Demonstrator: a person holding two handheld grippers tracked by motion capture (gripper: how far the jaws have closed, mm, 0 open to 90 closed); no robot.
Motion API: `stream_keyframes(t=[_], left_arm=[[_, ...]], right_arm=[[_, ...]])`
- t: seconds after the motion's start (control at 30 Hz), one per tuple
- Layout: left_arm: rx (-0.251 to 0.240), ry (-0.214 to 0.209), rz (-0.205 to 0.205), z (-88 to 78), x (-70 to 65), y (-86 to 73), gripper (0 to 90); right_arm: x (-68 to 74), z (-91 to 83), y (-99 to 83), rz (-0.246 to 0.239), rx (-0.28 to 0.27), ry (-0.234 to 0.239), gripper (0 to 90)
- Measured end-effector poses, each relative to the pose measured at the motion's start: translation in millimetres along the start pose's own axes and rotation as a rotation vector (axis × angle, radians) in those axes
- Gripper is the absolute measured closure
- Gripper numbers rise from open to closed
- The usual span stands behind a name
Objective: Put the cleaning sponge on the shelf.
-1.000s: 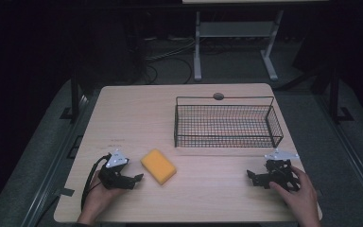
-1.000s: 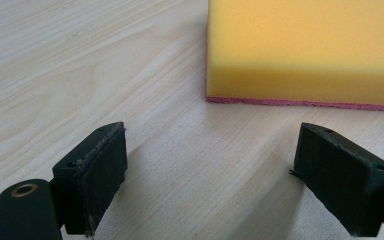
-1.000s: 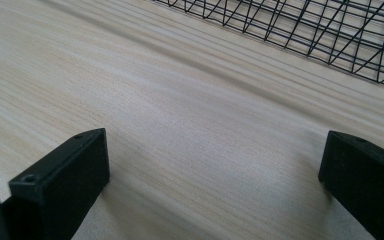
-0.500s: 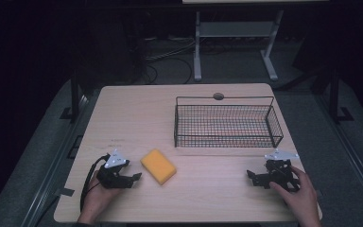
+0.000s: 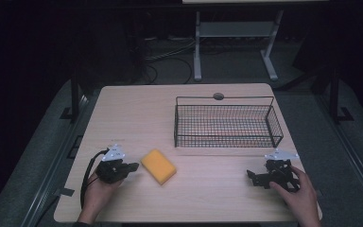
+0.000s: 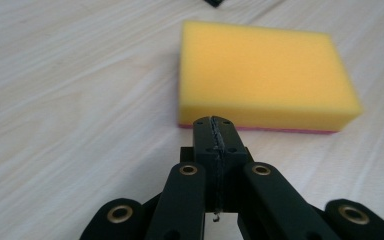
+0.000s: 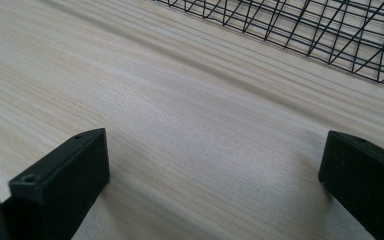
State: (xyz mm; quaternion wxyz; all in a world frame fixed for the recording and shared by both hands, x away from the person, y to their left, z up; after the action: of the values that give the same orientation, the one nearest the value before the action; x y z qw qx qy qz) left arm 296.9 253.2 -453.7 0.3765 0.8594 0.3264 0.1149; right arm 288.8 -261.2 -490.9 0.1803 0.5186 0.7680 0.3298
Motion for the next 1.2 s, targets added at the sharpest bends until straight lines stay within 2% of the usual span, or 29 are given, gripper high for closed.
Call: stream_keyframes(t=[0.03,0.2,0.5,0.63,0.83,1.2], left_arm=[[0.000,0.000,0.000,0.0,0.0,0.0,89.8],[-0.016,-0.056,0.009,1.1,-9.6,3.2,89.8],[-0.025,-0.128,0.022,8.6,-26.2,6.4,89.8],[-0.014,-0.159,0.059,14.1,-39.2,11.1,89.8],[-0.011,-0.183,0.081,21.9,-49.2,15.7,89.8],[-0.019,-0.200,0.090,32.6,-53.6,24.9,89.8]], right_arm=[[0.0,0.0,0.0,0.000,0.000,0.000,0.0],[0.0,0.0,0.0,0.000,0.000,0.000,0.0],[0.0,0.0,0.0,0.000,0.000,0.000,0.0],[0.0,0.0,0.0,0.000,0.000,0.000,0.0],[0.0,0.0,0.0,0.000,0.000,0.000,0.0],[0.0,0.0,0.0,0.000,0.000,0.000,0.0]])
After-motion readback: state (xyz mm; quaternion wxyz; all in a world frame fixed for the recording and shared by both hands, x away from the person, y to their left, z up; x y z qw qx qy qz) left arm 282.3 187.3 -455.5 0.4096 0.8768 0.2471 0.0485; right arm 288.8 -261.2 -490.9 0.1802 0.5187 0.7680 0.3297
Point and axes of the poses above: each handheld gripper's, and its own axes: z roughly forward along the jaws, y roughly out of its top, x roughly to its left, the point moved 1 cm from there along z, roughly forward along the jaws, and after that the axes turned 3 degrees about z, right-handed, at the moved point
